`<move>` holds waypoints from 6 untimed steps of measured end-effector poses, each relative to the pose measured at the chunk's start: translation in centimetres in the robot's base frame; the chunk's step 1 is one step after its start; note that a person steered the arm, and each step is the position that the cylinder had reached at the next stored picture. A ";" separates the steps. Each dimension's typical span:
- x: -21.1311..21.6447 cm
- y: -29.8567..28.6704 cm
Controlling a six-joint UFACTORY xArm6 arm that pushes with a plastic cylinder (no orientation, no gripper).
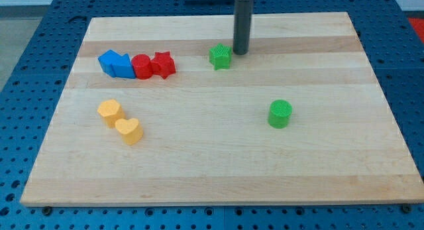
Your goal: Push the green star closer to red star
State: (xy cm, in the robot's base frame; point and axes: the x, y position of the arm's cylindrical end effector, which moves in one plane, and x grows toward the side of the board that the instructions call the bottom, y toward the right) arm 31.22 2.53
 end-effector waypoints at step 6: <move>5.7 -1.3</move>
